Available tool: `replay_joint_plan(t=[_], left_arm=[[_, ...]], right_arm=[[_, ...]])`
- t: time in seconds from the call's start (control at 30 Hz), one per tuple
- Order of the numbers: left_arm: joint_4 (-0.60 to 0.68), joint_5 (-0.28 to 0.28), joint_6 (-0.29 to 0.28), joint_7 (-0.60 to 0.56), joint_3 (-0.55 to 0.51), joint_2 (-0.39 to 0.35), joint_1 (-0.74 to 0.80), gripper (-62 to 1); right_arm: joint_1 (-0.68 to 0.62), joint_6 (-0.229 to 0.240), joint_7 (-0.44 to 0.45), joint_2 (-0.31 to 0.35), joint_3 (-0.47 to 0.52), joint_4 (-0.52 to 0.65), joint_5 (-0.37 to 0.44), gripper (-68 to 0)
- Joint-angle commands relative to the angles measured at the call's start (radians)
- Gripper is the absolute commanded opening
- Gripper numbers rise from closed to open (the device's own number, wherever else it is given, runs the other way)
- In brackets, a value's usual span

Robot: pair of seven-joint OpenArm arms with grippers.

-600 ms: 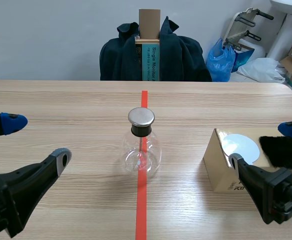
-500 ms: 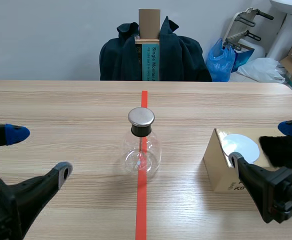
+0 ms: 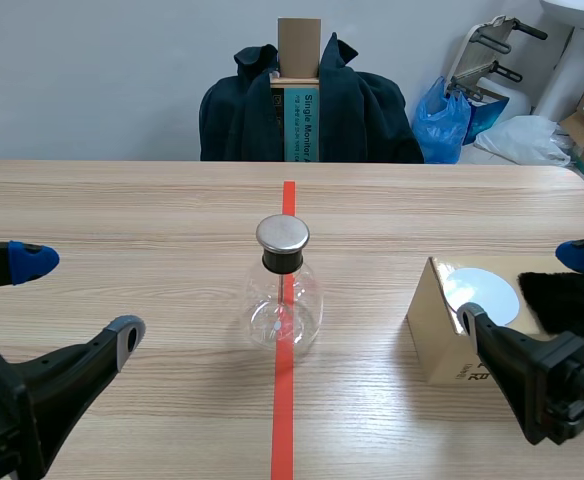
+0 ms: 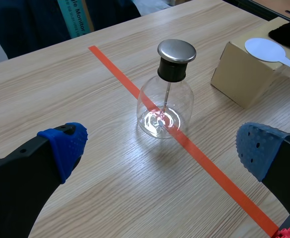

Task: Do the electroscope experiment.
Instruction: 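Pick up the white charging plate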

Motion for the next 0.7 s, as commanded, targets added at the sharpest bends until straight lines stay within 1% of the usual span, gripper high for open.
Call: replay_joint_plan(t=[0.0,0.4,0.67], left_arm=[[0.021,-0.01,0.0,-0.01,0.001,-0.002,-0.003,1.4],[0.021,-0.01,-0.002,-0.005,0.001,-0.002,-0.003,1.4],[0.021,-0.01,-0.002,-0.003,0.001,-0.003,-0.003,1.4]], right_arm=[[0.012,0.0,0.015,0.01,0.007,0.016,0.01,-0.4],[0.012,-0.005,0.016,0.01,0.011,0.016,0.006,-0.4],[0.012,-0.008,0.039,0.01,0.049,0.016,0.006,-0.4]])
